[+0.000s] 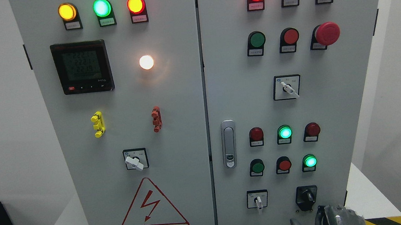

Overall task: Flip black knob to close circuit
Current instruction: 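Raise the right hand up toward the black rotary knob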

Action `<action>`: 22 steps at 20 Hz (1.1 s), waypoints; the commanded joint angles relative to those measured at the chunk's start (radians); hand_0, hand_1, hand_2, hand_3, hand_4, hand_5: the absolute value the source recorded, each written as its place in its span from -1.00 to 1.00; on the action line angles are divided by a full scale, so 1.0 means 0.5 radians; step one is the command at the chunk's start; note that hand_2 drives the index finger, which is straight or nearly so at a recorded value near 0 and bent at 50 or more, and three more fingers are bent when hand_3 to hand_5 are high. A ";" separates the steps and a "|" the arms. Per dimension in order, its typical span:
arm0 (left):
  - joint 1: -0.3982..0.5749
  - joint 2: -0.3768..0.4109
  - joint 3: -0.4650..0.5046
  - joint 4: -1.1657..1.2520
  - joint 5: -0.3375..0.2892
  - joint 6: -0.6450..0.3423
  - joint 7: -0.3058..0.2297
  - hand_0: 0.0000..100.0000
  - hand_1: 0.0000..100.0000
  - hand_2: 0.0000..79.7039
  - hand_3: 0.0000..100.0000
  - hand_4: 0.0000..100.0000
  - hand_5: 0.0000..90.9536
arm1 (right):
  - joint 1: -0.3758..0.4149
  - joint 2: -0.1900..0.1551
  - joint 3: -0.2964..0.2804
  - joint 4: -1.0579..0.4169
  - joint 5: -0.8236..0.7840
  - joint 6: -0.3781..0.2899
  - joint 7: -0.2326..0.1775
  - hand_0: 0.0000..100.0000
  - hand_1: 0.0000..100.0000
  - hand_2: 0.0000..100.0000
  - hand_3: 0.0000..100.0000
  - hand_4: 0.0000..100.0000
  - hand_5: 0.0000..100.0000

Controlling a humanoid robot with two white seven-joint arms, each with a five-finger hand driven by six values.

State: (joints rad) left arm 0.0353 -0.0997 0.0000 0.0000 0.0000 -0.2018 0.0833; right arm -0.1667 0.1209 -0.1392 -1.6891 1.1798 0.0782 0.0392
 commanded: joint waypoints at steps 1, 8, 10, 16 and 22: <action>0.000 0.000 -0.040 0.043 -0.043 0.002 -0.001 -0.76 0.11 -1.00 -1.00 -1.00 -1.00 | -0.065 -0.015 -0.047 0.062 0.027 0.027 -0.002 -1.00 -0.61 0.57 0.91 0.58 0.71; 0.000 0.000 -0.040 0.043 -0.043 0.002 -0.001 -0.76 0.11 -1.00 -1.00 -1.00 -1.00 | -0.105 -0.012 -0.077 0.095 0.061 0.040 -0.008 -1.00 -0.58 0.57 0.91 0.58 0.71; 0.000 0.000 -0.040 0.043 -0.043 0.002 -0.001 -0.76 0.11 -1.00 -1.00 -1.00 -1.00 | -0.105 -0.009 -0.081 0.092 0.061 0.040 -0.005 -1.00 -0.57 0.57 0.90 0.58 0.71; 0.000 0.000 -0.040 0.043 -0.040 0.002 0.002 -0.76 0.11 -1.00 -1.00 -1.00 -1.00 | -0.124 -0.012 -0.081 0.111 0.064 0.043 -0.017 -1.00 -0.56 0.58 0.90 0.58 0.71; 0.000 0.000 -0.040 0.043 -0.043 0.002 -0.001 -0.76 0.11 -1.00 -1.00 -1.00 -1.00 | -0.145 -0.009 -0.090 0.132 0.067 0.043 -0.020 -1.00 -0.55 0.57 0.90 0.58 0.71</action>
State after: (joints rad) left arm 0.0353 -0.0997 0.0000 0.0000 0.0000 -0.2017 0.0784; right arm -0.2298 0.1161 -0.1735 -1.6418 1.2111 0.0995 0.0298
